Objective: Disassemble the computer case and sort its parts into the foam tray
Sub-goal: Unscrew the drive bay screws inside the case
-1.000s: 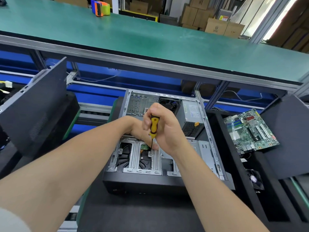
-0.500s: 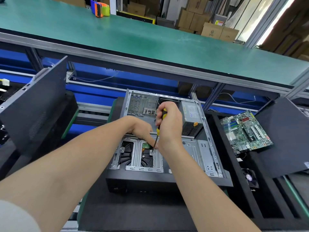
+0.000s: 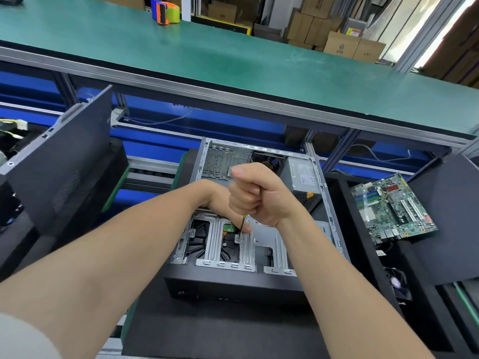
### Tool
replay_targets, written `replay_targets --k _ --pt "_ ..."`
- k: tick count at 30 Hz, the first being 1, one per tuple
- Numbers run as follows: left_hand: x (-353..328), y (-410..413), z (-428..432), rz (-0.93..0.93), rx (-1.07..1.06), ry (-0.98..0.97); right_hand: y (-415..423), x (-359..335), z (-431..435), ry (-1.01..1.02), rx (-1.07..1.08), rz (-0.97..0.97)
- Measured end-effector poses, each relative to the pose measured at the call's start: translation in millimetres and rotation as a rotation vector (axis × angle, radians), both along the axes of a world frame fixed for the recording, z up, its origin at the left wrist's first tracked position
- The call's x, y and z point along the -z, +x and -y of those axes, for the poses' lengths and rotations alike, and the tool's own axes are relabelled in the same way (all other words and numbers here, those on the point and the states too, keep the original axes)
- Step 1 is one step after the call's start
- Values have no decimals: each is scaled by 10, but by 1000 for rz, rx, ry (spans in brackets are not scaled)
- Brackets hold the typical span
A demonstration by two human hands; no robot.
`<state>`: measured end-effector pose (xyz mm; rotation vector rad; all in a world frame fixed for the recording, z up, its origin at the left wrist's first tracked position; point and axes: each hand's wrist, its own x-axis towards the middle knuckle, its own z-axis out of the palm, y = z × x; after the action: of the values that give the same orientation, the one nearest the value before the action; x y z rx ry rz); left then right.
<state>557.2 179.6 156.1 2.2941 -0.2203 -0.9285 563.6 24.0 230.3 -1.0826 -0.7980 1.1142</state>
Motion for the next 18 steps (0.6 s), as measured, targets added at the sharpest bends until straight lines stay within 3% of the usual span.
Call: replay_targets --k 3,7,11,15,18 --pt "19 14 -17 6 -6 -23 72 7 -1 38 -124 -63" --pt "-6 -18 26 14 -80 25 123 32 -10 69 -27 -88" --pt "-19 7 29 22 -56 35 39 101 -19 -27 375 -8" --pt "-68 -3 52 20 -52 148 -154 81 -44 -247 777 288" --pt "-113 -19 88 12 -37 174 -288 98 -65 -223 1065 157"
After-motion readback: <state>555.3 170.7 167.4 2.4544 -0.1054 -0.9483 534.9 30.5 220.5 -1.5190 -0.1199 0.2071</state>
